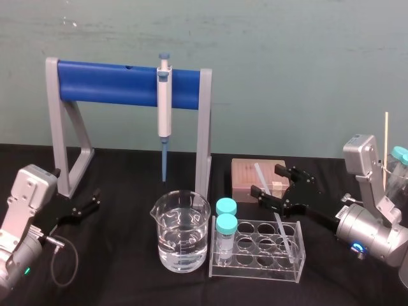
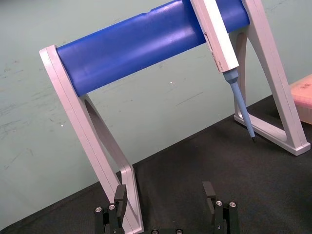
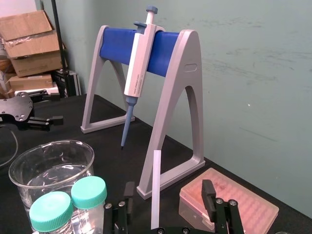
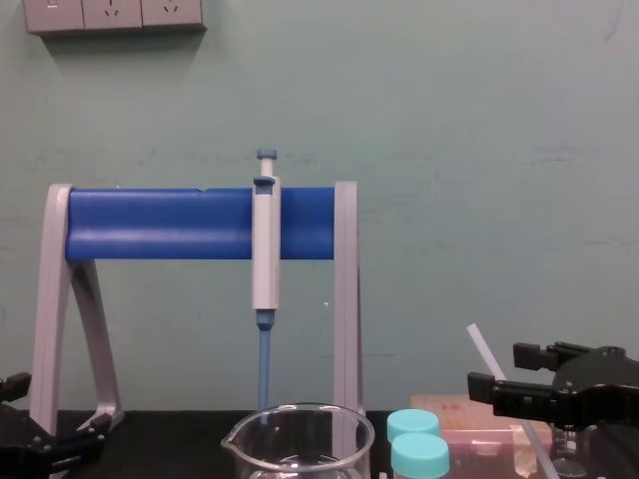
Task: Pick up the stirring rod with one hand, then place it down.
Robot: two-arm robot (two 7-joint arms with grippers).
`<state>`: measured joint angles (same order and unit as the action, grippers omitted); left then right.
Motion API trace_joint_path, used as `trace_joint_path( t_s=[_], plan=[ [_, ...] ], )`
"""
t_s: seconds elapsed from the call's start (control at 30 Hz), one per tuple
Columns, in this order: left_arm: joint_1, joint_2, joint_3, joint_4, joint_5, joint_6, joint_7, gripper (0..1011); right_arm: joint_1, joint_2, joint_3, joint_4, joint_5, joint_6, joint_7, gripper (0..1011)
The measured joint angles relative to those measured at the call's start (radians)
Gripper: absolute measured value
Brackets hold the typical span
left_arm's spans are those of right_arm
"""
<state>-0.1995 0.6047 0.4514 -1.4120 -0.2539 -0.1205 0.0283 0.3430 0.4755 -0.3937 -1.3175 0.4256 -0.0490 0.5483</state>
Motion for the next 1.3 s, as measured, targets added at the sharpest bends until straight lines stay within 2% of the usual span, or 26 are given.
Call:
trace_joint_path(
  t_s=[0.2, 0.23, 0.33, 0.37, 0.63, 0.7, 0.77, 0.8, 0.87, 0.97, 1.3],
  plan=[
    [0.000, 0.000, 0.000, 0.000, 0.000, 0.000, 0.000, 1000, 0.000, 0.000, 0.000, 0.000, 0.000, 0.000, 0.000, 748],
    [0.000, 0.000, 0.000, 0.000, 0.000, 0.000, 0.000, 1000, 0.000, 0.000, 0.000, 0.000, 0.000, 0.000, 0.000, 692],
    [0.000, 0.000, 0.000, 0.000, 0.000, 0.000, 0.000, 1000, 0.000, 0.000, 0.000, -0.001, 0.000, -0.001, 0.000, 630],
    [0.000, 0.000, 0.000, 0.000, 0.000, 0.000, 0.000, 1000, 0.000, 0.000, 0.000, -0.001, 0.000, -0.001, -0.001, 573],
    [0.000, 0.000, 0.000, 0.000, 0.000, 0.000, 0.000, 1000, 0.000, 0.001, 0.000, -0.001, 0.000, -0.001, -0.001, 305],
    [0.000, 0.000, 0.000, 0.000, 0.000, 0.000, 0.000, 1000, 0.000, 0.001, 0.000, -0.001, 0.000, -0.001, -0.001, 273],
    [0.000, 0.000, 0.000, 0.000, 0.000, 0.000, 0.000, 1000, 0.000, 0.001, 0.000, -0.001, 0.000, -0.001, -0.001, 189],
    [0.000, 0.000, 0.000, 0.000, 0.000, 0.000, 0.000, 1000, 0.000, 0.000, 0.000, -0.001, 0.000, -0.001, -0.001, 189],
    [0.000, 0.000, 0.000, 0.000, 0.000, 0.000, 0.000, 1000, 0.000, 0.001, 0.000, -0.001, 0.000, -0.001, -0.001, 94],
    [0.000, 0.000, 0.000, 0.000, 0.000, 0.000, 0.000, 1000, 0.000, 0.000, 0.000, -0.001, 0.000, -0.001, -0.001, 65],
    [0.000, 0.000, 0.000, 0.000, 0.000, 0.000, 0.000, 1000, 0.000, 0.001, 0.000, -0.001, 0.000, -0.001, -0.001, 65]
  ],
)
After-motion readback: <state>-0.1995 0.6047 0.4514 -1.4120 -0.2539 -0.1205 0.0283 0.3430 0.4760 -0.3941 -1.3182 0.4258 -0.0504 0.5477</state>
